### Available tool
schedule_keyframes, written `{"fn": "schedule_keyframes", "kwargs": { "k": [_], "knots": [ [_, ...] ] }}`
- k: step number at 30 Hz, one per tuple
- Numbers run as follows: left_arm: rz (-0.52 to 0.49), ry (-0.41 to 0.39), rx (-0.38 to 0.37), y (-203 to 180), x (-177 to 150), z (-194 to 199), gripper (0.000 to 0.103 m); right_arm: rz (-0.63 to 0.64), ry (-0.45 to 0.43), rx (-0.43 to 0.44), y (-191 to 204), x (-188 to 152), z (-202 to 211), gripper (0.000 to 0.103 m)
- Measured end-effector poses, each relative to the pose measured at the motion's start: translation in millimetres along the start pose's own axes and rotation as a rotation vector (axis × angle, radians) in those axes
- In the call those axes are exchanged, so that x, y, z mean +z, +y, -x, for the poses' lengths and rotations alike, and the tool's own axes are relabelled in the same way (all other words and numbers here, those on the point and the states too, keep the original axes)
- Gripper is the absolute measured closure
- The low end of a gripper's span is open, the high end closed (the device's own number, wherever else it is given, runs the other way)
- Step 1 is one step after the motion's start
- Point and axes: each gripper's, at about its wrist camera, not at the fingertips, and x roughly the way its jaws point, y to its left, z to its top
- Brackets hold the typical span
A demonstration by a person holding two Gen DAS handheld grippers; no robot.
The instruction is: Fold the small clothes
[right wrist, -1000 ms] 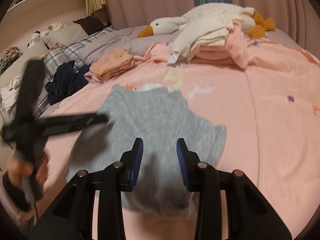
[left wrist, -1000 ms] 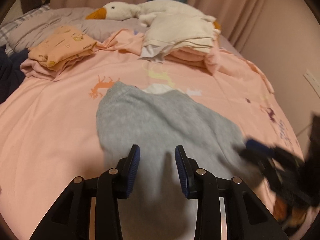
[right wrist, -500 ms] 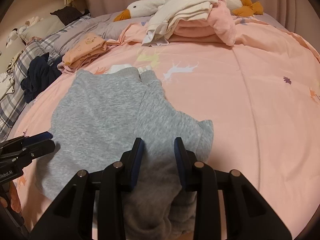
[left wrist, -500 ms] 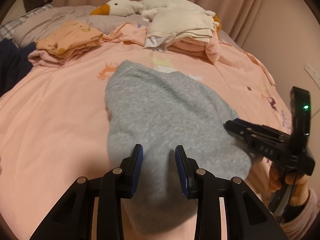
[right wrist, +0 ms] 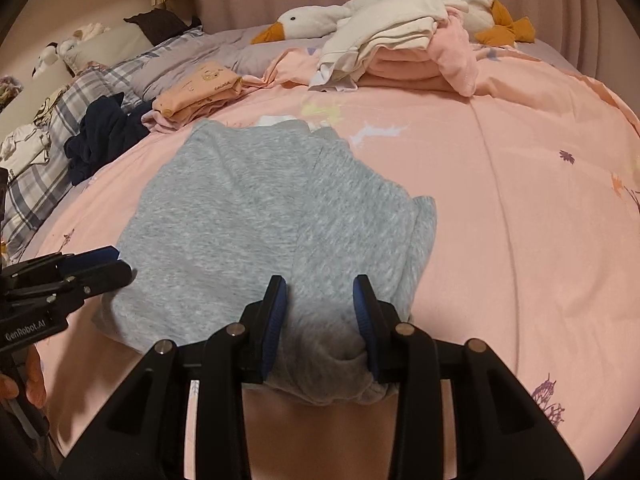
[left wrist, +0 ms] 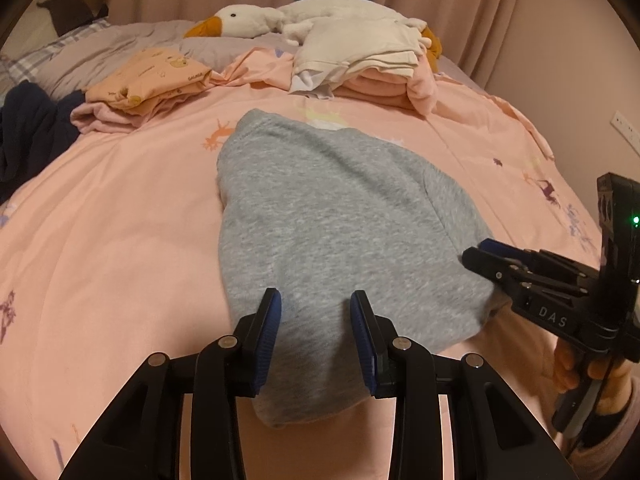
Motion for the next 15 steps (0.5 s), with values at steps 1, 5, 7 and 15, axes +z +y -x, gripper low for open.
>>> {"fn": "schedule_keyframes", "kwargs": {
  "k": [1, 5, 7, 15],
  "knots": [
    [0.003, 0.000, 0.001, 0, 0, 1, 0.069, -0.001, 0.000, -0.003, 1, 0, 0, 0.067],
    [0.018, 0.000, 0.000, 1, -4, 5, 0.069, 0.001, -0.002, -0.017, 3, -1, 5, 0.067],
    [0.021, 0.001, 0.011, 2, -7, 7, 0.069, 0.000, -0.002, -0.019, 4, -2, 7, 0.067],
    [0.019, 0.009, 0.033, 2, -13, 11, 0.069, -0.008, -0.004, -0.030, 4, -6, 14, 0.067]
  ]
}}
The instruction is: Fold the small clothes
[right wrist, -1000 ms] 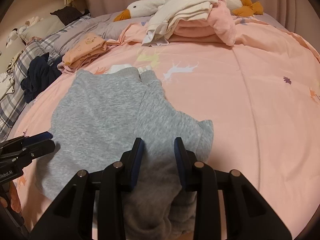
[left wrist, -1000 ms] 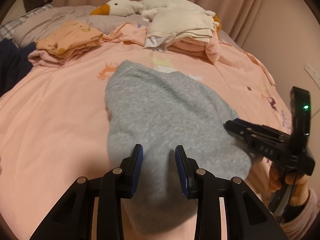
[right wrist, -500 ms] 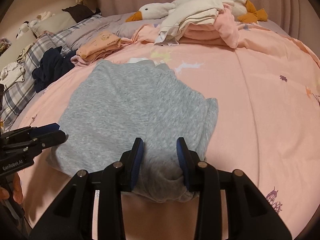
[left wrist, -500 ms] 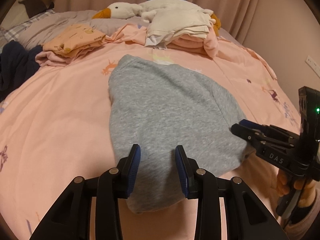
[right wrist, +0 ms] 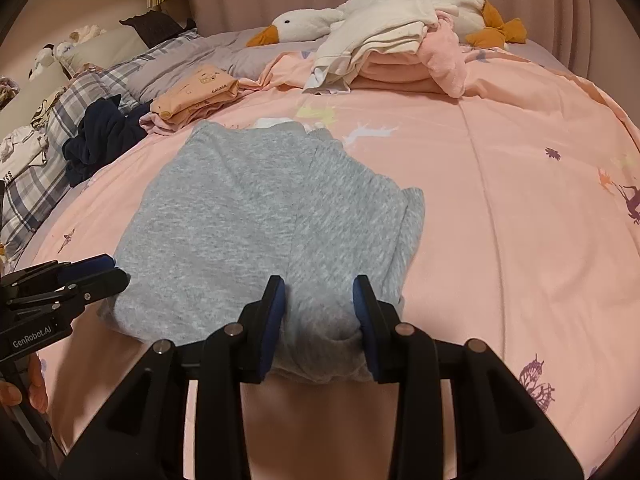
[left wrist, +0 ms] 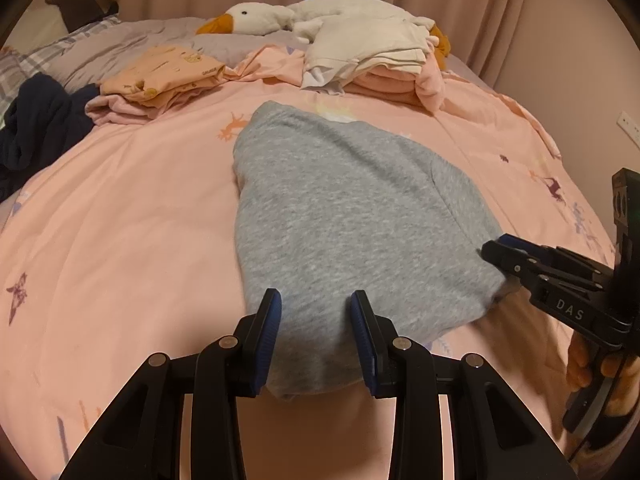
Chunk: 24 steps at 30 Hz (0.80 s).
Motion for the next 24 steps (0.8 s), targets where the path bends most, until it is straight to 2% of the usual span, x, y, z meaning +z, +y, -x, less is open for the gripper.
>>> {"fn": "schedule_keyframes", "kwargs": {
  "k": [24],
  "knots": [
    [0.002, 0.017, 0.004, 0.4, -0.6, -0.7, 0.069, -0.010, 0.004, 0.005, -0.3, -5.1, 3.3, 0.066]
  ]
}}
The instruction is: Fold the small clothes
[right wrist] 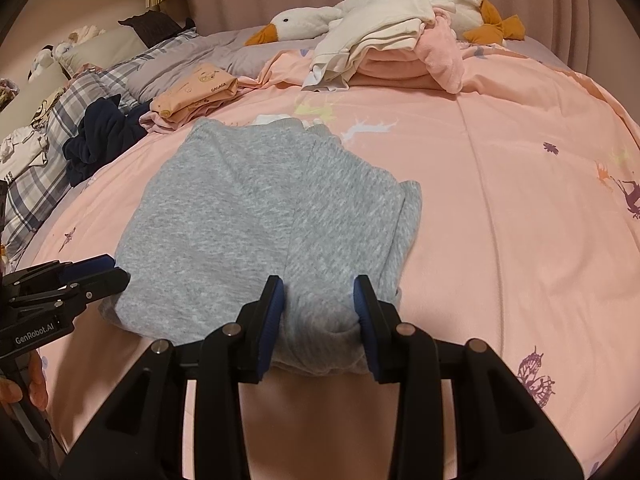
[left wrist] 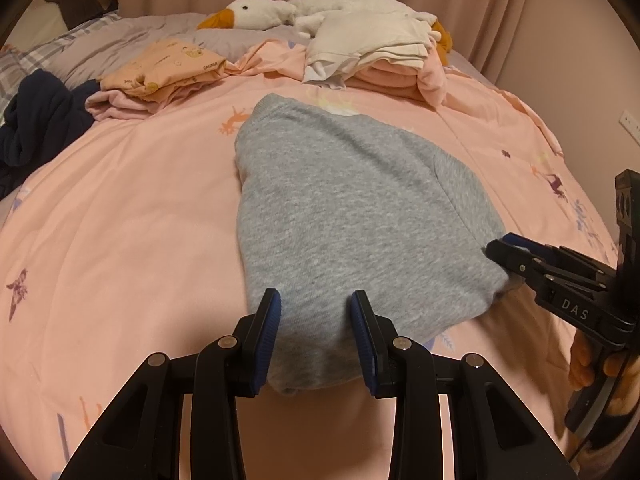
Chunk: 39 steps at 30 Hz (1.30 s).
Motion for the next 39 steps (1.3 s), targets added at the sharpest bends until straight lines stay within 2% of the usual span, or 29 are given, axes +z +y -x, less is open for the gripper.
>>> {"fn": "schedule_keyframes", "kwargs": {
  "k": [39],
  "knots": [
    [-0.003, 0.003, 0.001, -0.2, -1.0, -1.1, 0.068, -0.001, 0.001, 0.003, -1.8, -0.2, -0.7, 0.064]
  ]
}}
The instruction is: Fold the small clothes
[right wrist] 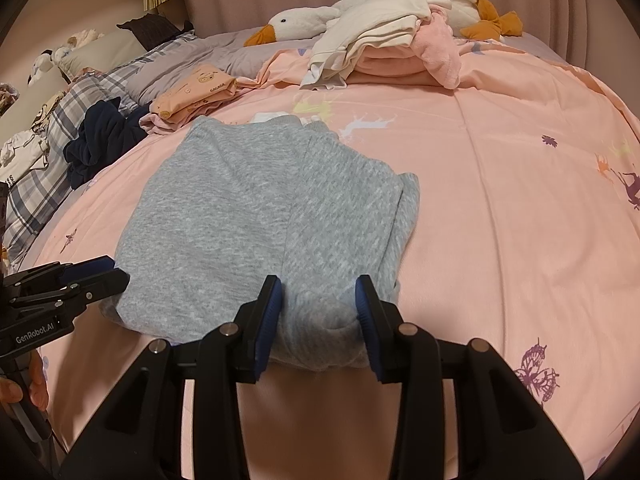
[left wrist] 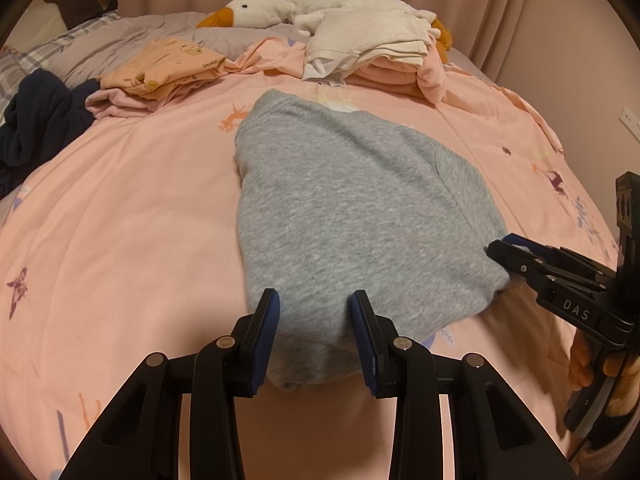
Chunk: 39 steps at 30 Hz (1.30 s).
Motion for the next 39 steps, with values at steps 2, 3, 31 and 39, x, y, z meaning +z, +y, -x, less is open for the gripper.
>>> {"fn": "schedule_keyframes", "kwargs": {
  "k": [2, 3, 31, 39],
  "knots": [
    [-0.001, 0.001, 0.000, 0.1, -0.4, -0.4, 0.068, -0.002, 0.000, 0.000, -0.3, 0.3, 0.1, 0.064],
    [0.000, 0.001, 0.000, 0.1, -0.6, -0.2, 0.068, -0.004, 0.001, 0.001, -0.6, -0.3, 0.0, 0.063],
    [-0.008, 0.015, 0.013, 2.0, -6.3, 2.1, 0.063, -0.025, 0.017, 0.004, -5.4, -5.3, -0.9, 0.057],
    [0.006, 0.025, 0.006, 4.4, -8.5, 1.8, 0.060, -0.026, 0.018, 0.005, -5.7, -5.2, -0.9, 0.057]
  ]
}}
